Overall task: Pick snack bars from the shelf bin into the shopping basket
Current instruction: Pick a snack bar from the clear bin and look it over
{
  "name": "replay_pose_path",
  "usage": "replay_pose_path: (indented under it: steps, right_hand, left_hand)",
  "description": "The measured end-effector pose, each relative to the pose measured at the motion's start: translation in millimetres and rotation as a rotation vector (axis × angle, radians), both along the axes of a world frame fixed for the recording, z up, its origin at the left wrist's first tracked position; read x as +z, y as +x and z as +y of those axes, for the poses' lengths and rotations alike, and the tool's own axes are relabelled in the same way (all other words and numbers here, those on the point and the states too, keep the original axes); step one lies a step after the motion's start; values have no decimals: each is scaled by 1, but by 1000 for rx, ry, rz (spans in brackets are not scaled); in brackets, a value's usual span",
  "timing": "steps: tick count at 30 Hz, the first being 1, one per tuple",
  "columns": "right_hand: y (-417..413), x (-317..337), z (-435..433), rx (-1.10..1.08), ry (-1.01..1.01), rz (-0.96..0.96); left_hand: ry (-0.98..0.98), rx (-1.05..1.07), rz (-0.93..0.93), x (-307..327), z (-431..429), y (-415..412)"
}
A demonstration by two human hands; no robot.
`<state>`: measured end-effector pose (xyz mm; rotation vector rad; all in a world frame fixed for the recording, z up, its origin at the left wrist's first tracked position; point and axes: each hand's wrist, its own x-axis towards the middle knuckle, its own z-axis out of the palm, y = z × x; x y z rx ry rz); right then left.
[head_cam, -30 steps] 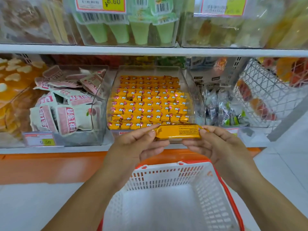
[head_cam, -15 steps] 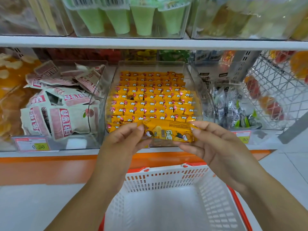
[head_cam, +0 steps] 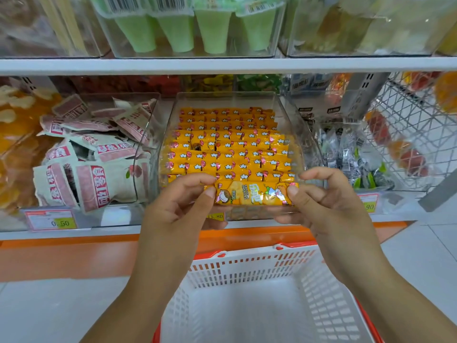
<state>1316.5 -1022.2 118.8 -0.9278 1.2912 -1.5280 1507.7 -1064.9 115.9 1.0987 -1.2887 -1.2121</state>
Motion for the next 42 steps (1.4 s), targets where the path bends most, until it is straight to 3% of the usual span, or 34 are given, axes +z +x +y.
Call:
replay_pose_path:
  steps: [6,10,16,26,34,42]
  right_hand:
    - [-1,-5,1,-17,-33,92]
    - [-5,-5,0,113,-44,-6]
    - [-7,-3,-2,129,-27,-191]
    - [-8,-1,-3,190,41,-315]
    - [-7,-6,-5,127,14,-151]
    - [-4,-11,-5,97,-7,-145]
  left_hand:
    - [130,-15,164,0,-1,1]
    - [175,-79,182,1,-3,4]
    - [218,-124,231,5,-2,8]
    - [257,-174,276,6,-5,12]
    - [252,-120,223,-1,-10,15]
    - [295,-119,214,-9,-6,4]
